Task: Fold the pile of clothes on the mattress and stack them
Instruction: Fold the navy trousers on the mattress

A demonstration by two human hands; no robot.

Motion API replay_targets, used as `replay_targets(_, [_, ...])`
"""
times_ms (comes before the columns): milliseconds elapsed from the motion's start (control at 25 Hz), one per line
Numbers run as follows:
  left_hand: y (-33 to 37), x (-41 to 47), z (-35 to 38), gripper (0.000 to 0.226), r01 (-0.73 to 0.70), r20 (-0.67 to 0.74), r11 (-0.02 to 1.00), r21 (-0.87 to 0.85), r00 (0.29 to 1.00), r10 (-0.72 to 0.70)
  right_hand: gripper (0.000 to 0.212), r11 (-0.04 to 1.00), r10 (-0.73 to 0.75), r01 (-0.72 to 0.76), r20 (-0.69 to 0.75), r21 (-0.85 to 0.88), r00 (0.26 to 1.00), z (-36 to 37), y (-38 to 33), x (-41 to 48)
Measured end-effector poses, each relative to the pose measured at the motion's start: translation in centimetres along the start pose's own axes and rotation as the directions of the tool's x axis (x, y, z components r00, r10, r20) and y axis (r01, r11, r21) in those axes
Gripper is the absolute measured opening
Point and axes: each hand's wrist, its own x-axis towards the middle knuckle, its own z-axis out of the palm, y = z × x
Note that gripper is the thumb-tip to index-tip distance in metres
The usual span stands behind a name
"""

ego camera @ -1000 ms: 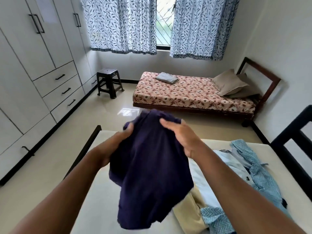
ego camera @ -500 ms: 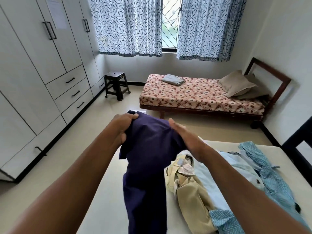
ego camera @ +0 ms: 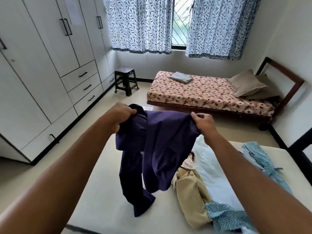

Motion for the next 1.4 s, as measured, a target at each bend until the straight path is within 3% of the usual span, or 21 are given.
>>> replay_targets(80, [0.1, -0.6, 0.2, 0.019, 0.044, 0.015, 0.998, -0.054, 0.999, -0.044, 0.011, 0.967, -0.110, 0.097, -0.041, -0.235, 0.993, 0.1, -0.4, -1.4])
replay_targets(120, [0.1, -0.7, 0.3, 0.024, 0.055, 0.016, 0.995, -0.083, 0.998, -0.054, 0.018, 0.942, -0.231, 0.220, -0.014, -0.255, 0.973, 0.5, -0.9, -3.0])
replay_targets(200, [0.3, -0.7, 0.8, 0.023, 0.046, 0.030, 0.989, -0.138, 0.999, -0.042, 0.048, 0.852, -0.459, 0.495, 0.215, -0.167, 0.862, 1.8, -1.9, -6.8])
replay_targets(280, [0.8, -1.0, 1.4, 0.012, 0.014, 0.035, 0.989, -0.146, 0.999, -0.009, 0.088, 0.747, -0.455, 0.628, 0.521, -0.217, 0.722, 3.8, -2.0, -10.3])
replay_targets(320, [1.0, -1.1, 1.5, 0.008, -0.004, 0.021, 0.994, -0.110, 1.000, 0.006, 0.095, 0.683, -0.419, 0.676, 0.609, -0.278, 0.673, 4.6, -1.4, -11.0])
replay_targets(360, [1.2, -1.1, 1.3, 0.008, -0.025, -0.002, 0.999, -0.045, 1.000, 0.025, 0.086, 0.663, -0.411, 0.685, 0.619, -0.301, 0.669, 5.1, -0.6, -10.7])
replay_targets(480, [1.1, -1.4, -1.3, 0.015, -0.033, -0.031, 0.989, 0.142, 0.999, 0.038, 0.040, 0.758, -0.446, 0.579, 0.410, -0.300, 0.796, 3.5, 0.8, -7.6])
replay_targets(600, [0.7, -1.9, -4.6, 0.017, 0.030, -0.013, 0.987, 0.157, 1.000, -0.029, 0.031, 0.724, -0.396, 0.362, 0.076, -0.587, 0.915, -0.1, 0.6, -4.5])
replay_targets(640, [0.8, -2.0, -5.1, 0.015, 0.031, 0.008, 0.992, 0.122, 0.999, -0.032, 0.034, 0.735, -0.367, 0.298, 0.012, -0.609, 0.930, -0.8, 0.4, -4.3])
replay_targets(720, [1.3, -1.9, -5.1, 0.012, 0.013, 0.085, 0.999, 0.033, 0.996, -0.016, 0.049, 0.759, -0.461, 0.432, 0.067, -0.486, 0.885, -0.2, -0.5, -5.9])
replay_targets(800, [2.2, -1.6, -4.1, 0.013, -0.018, 0.192, 1.000, 0.011, 0.981, 0.016, 0.082, 0.692, -0.596, 0.672, 0.317, -0.263, 0.738, 2.4, -2.7, -9.8])
replay_targets(880, [2.8, -1.5, -2.6, 0.026, -0.092, 0.330, 0.993, 0.073, 0.942, 0.063, 0.116, 0.642, -0.618, 0.753, 0.485, -0.142, 0.619, 5.1, -5.4, -12.9])
replay_targets(920, [3.0, -1.6, -1.9, 0.036, -0.127, 0.385, 0.984, 0.125, 0.920, 0.070, 0.120, 0.619, -0.630, 0.771, 0.491, -0.152, 0.602, 6.2, -6.4, -13.3])
replay_targets(1040, [2.5, -2.1, -1.2, 0.037, -0.244, 0.462, 0.953, 0.178, 0.876, 0.138, 0.101, 0.614, -0.619, 0.761, 0.470, -0.208, 0.629, 6.7, -7.7, -11.5])
replay_targets(1200, [0.2, -3.7, -1.6, 0.033, -0.336, 0.517, 0.926, -0.174, 0.769, 0.376, 0.056, 0.630, -0.575, 0.742, 0.505, -0.229, 0.644, 5.7, -7.1, -10.4])
replay_targets(1320, [-3.2, -4.5, -1.0, 0.053, -0.389, 0.433, 0.863, -0.322, 0.751, 0.499, 0.020, 0.721, -0.628, 0.691, 0.365, -0.061, 0.687, 4.5, -7.4, -9.9])
replay_targets(1400, [-6.2, -4.3, -0.9, 0.046, -0.401, 0.441, 0.901, -0.163, 0.788, 0.430, 0.010, 0.815, -0.579, 0.560, 0.269, 0.150, 0.770, 3.2, -8.2, -9.3])
